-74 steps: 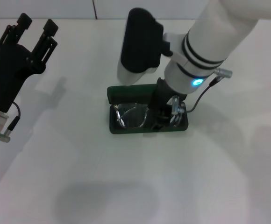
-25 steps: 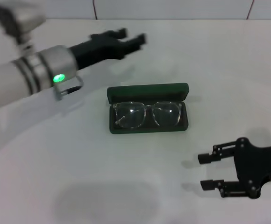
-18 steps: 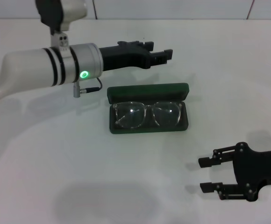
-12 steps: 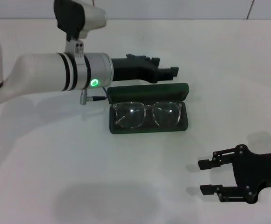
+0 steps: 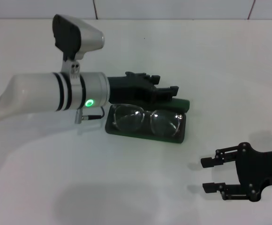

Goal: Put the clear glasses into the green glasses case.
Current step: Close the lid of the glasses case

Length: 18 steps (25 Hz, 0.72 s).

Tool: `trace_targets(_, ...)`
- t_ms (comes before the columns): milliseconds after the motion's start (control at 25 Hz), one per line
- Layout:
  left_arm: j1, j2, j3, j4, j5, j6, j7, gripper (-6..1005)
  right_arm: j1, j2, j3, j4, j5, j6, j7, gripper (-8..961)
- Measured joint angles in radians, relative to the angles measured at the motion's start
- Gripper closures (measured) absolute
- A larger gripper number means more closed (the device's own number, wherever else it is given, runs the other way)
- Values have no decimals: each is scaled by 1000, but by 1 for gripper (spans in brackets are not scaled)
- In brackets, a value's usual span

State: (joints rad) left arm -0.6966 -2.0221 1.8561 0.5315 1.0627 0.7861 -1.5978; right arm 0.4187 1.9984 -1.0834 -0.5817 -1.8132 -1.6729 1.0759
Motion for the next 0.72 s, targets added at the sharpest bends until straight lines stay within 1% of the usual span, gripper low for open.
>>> trace_targets(160, 65, -1, 0, 52, 25, 1, 9, 303, 3, -4, 3, -1, 1, 0, 1, 446)
trace_targets(280, 95, -3, -1, 62, 33, 1, 29, 303, 8, -6, 3, 3, 2, 3, 1, 446)
trace_targets(480, 141, -18, -18, 71, 35, 9, 105, 303, 13, -7, 3, 1, 2, 6, 2, 446)
trace_targets(600, 168, -30, -92, 75, 35, 81, 174, 303, 16, -8, 4, 0, 2, 5, 3, 446)
trace_targets(720, 207, -47, -238, 78, 28, 226, 274, 303, 23, -9, 4, 4, 5, 2, 3, 445)
